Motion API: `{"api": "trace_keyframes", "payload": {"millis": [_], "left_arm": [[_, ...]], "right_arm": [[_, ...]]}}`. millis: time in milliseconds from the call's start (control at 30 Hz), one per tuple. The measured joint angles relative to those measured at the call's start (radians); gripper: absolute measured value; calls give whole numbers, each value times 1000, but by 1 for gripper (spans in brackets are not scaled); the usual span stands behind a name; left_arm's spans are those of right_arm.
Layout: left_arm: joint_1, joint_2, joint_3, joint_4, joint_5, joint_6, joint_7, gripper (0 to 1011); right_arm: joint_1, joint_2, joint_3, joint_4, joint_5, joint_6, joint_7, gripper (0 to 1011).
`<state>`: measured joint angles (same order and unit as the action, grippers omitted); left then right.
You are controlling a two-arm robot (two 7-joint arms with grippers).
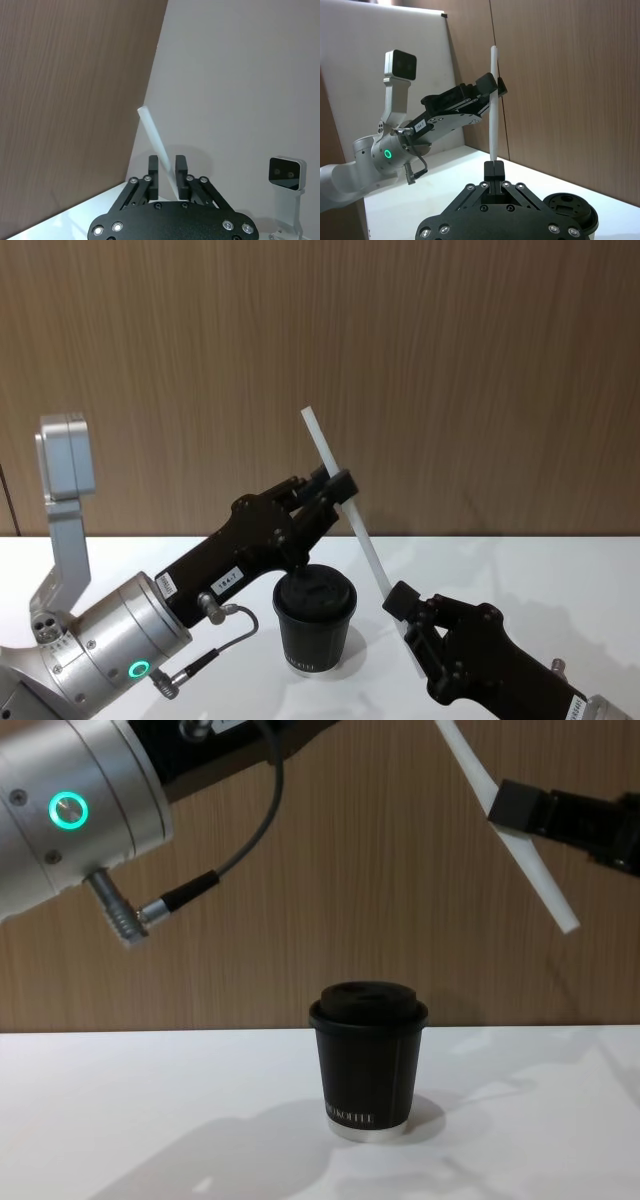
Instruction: Pick up the straw with one hand, pass it to the other hand, and insert it into the cup.
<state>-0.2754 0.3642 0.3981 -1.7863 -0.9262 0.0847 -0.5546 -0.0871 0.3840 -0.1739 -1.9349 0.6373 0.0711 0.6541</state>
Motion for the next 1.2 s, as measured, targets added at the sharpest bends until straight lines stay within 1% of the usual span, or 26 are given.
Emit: {"api": "trace_keyframes", "payload": {"millis": [67, 133, 533, 633, 667, 733, 767, 833, 867, 967, 1033, 1100, 1200], "left_arm": [[0, 1, 1, 0, -3, -2, -1, 168], [-1, 3, 2, 0, -6, -3, -1, 140], [0, 4, 13, 5, -16, -11, 12, 52], [3, 4, 18, 6, -16, -14, 17, 40], [3, 4, 19, 6, -16, -15, 18, 36], [5, 3, 22, 6, -16, -17, 23, 25], [6, 3, 23, 6, -16, -18, 25, 21], [7, 3, 26, 6, -16, -19, 29, 6], [8, 3, 27, 6, -16, -20, 31, 5], [10, 4, 30, 5, -16, -23, 36, 4], [12, 5, 32, 3, -17, -25, 40, 5], [13, 5, 34, 2, -17, -27, 44, 5], [14, 7, 35, -1, -17, -31, 49, 5]], "right_arm": [[0, 0, 0, 0, 0, 0, 0, 0], [0, 0, 0, 0, 0, 0, 0, 0], [0, 0, 0, 0, 0, 0, 0, 3], [0, 0, 0, 0, 0, 0, 0, 61], [0, 0, 0, 0, 0, 0, 0, 100], [0, 0, 0, 0, 0, 0, 0, 132], [0, 0, 0, 0, 0, 0, 0, 182], [0, 0, 0, 0, 0, 0, 0, 223], [0, 0, 0, 0, 0, 0, 0, 280], [0, 0, 0, 0, 0, 0, 0, 338], [0, 0, 0, 0, 0, 0, 0, 415], [0, 0, 0, 0, 0, 0, 0, 455], [0, 0, 0, 0, 0, 0, 0, 570]]}}
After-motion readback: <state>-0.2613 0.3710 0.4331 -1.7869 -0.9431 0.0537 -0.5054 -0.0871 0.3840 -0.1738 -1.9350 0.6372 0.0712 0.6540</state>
